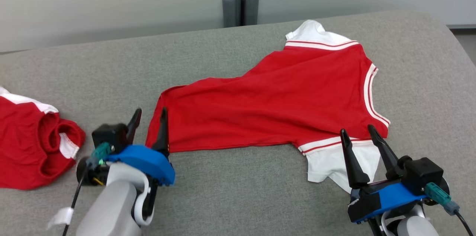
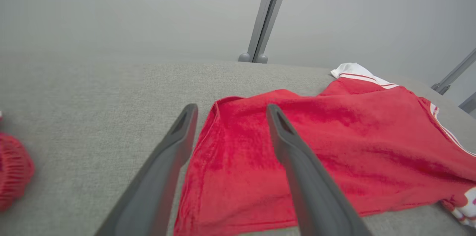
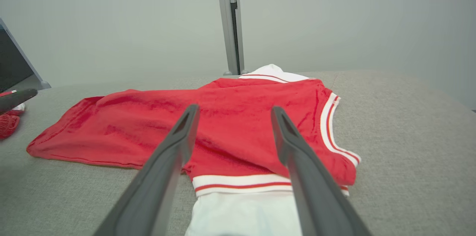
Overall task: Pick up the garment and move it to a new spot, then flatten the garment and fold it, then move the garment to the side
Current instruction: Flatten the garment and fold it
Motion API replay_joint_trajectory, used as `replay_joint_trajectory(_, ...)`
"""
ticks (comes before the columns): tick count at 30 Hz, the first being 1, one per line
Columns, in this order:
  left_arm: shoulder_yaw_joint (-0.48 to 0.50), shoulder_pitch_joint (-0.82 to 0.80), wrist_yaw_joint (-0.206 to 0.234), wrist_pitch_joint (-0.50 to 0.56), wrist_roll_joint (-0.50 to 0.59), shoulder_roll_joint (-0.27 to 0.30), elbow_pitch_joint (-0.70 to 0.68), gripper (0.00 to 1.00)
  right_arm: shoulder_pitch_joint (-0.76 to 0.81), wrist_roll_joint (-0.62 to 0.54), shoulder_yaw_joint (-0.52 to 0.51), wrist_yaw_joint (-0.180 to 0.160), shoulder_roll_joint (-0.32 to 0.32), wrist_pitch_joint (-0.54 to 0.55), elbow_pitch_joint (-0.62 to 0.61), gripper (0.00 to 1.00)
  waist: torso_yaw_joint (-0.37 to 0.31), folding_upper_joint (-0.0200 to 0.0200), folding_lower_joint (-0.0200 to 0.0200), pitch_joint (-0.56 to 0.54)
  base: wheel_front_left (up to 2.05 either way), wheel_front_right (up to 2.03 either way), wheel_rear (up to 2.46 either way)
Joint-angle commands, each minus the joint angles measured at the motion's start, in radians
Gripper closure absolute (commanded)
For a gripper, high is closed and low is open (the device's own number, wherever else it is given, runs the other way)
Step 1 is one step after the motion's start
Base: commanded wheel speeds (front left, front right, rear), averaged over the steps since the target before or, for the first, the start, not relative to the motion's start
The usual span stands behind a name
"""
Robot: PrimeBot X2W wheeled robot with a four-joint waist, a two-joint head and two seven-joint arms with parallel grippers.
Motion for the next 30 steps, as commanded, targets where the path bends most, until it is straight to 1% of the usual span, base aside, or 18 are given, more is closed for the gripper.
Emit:
replay_joint_trajectory(1, 0.006, 0.016, -0.006, -0.012, -0.005, -0.003, -0.004, 0.00, 0.009, -0.007, -0.004, 0.000, -0.002, 0.003, -0.007, 0.00, 0.004, 0.0000, 0.0002, -0.008, 0.00, 0.00, 0.00)
replay_joint_trajectory(4, 0.024, 0.064, -0.017, -0.036, -0.019, -0.009, -0.031, 0.00, 0.024, -0.004, -0.015, 0.000, -0.002, 0.010, -0.022, 0.00, 0.019, 0.0000, 0.0002, -0.027, 0.00, 0.00, 0.00)
replay_joint_trajectory(8, 0.061, 0.124, -0.013, -0.049, -0.022, -0.014, -0.087, 0.00, 0.036, -0.014, -0.043, 0.000, -0.002, 0.008, -0.042, 0.00, 0.043, 0.0000, 0.0002, -0.047, 0.00, 0.00, 0.00)
replay_joint_trajectory(11, 0.099, 0.169, -0.013, -0.051, 0.014, -0.010, -0.168, 0.00, 0.049, -0.019, -0.066, 0.000, -0.002, 0.017, -0.057, 0.00, 0.060, 0.0000, 0.0002, -0.061, 0.00, 0.00, 0.00)
replay_joint_trajectory(14, 0.152, 0.235, -0.015, -0.051, 0.063, -0.018, -0.264, 0.00, 0.060, -0.027, -0.086, 0.000, -0.002, 0.023, -0.072, 0.00, 0.074, 0.0000, 0.0002, -0.074, 0.00, 0.00, 0.00)
replay_joint_trajectory(19, 0.220, 0.328, -0.044, -0.051, 0.146, -0.038, -0.373, 0.00, 0.080, -0.016, -0.089, 0.000, -0.003, 0.035, -0.089, 0.00, 0.091, 0.0000, 0.0002, -0.091, 0.00, 0.00, 0.00)
replay_joint_trajectory(23, 0.261, 0.391, -0.059, -0.051, 0.200, -0.045, -0.406, 0.00, 0.088, -0.003, -0.083, 0.000, -0.013, 0.048, -0.093, 0.00, 0.096, 0.0000, 0.0002, -0.103, 0.00, 0.00, 0.00)
replay_joint_trajectory(30, 0.308, 0.470, -0.065, -0.051, 0.239, -0.046, -0.378, 0.00, 0.127, 0.012, -0.113, 0.000, -0.012, 0.082, -0.085, 0.00, 0.102, 0.0000, 0.0002, -0.139, 0.00, 0.00, 0.00)
